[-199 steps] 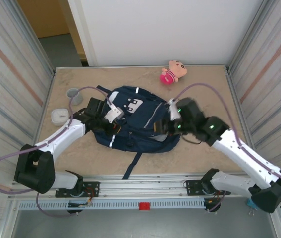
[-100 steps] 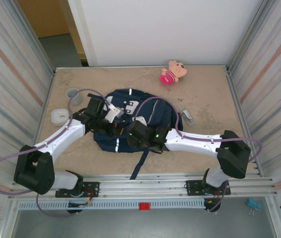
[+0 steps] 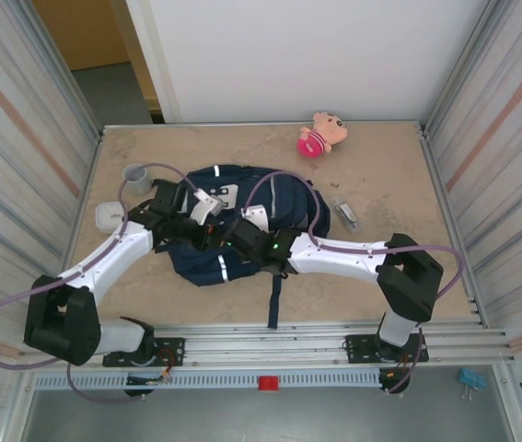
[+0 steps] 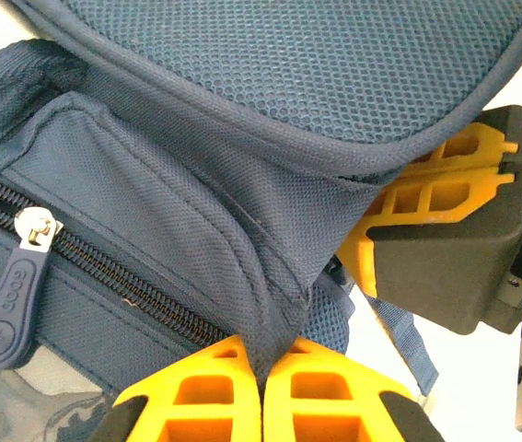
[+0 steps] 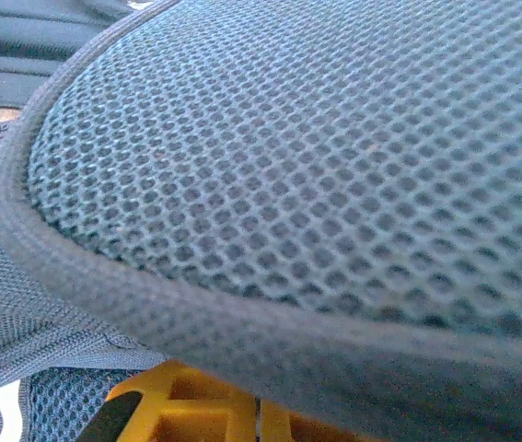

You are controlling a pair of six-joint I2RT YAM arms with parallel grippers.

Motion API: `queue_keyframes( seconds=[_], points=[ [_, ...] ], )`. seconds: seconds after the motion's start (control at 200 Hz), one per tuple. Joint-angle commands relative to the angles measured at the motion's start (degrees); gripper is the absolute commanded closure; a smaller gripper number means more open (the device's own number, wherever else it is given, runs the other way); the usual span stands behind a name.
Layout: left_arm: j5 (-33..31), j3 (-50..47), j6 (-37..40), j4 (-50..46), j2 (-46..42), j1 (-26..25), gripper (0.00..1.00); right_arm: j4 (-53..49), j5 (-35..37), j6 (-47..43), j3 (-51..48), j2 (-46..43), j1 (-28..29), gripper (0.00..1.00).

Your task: Pack books, pencil case, and school supplies into a backpack

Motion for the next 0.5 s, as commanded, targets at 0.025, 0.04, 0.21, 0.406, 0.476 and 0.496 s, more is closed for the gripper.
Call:
queue_keyframes(
  seconds=[0.025, 0.04, 0.21, 0.406, 0.476, 0.496],
  points=[
    [-1.85, 3.16, 5.77, -4.62, -2.42, 1.03, 1.00, 0.26, -3.19, -1.23, -3.11, -5.30, -4.44, 1.00],
    [-2.39, 3.23, 6.18, -4.79, -2.30, 1.10, 1.00, 0.49, -4.53, -1.58, -3.32, -5.68, -4.79, 1.00],
    [-10.03, 3.58, 11.78, -6.04, 0.14, 1.31, 1.00, -0.77, -16.71, -5.78, -3.85, -8.92, -8.58, 1.00],
    [-16.23, 3.40, 16.73, -6.58, 1.20, 1.31, 1.00, -1.67, -33.61, -6.21, -4.72, -11.02, -13.47, 1.00],
    [-17.02, 2.81, 19.04, -6.04, 0.01, 1.31, 0.96, -1.62, -37.67, -6.22, -4.86, -11.20, -13.71, 1.00],
    [-16.61, 2.56, 19.79, -5.62, -0.56, 1.31, 0.90, -1.56, -38.73, -6.14, -4.95, -11.15, -13.75, 1.00]
  ],
)
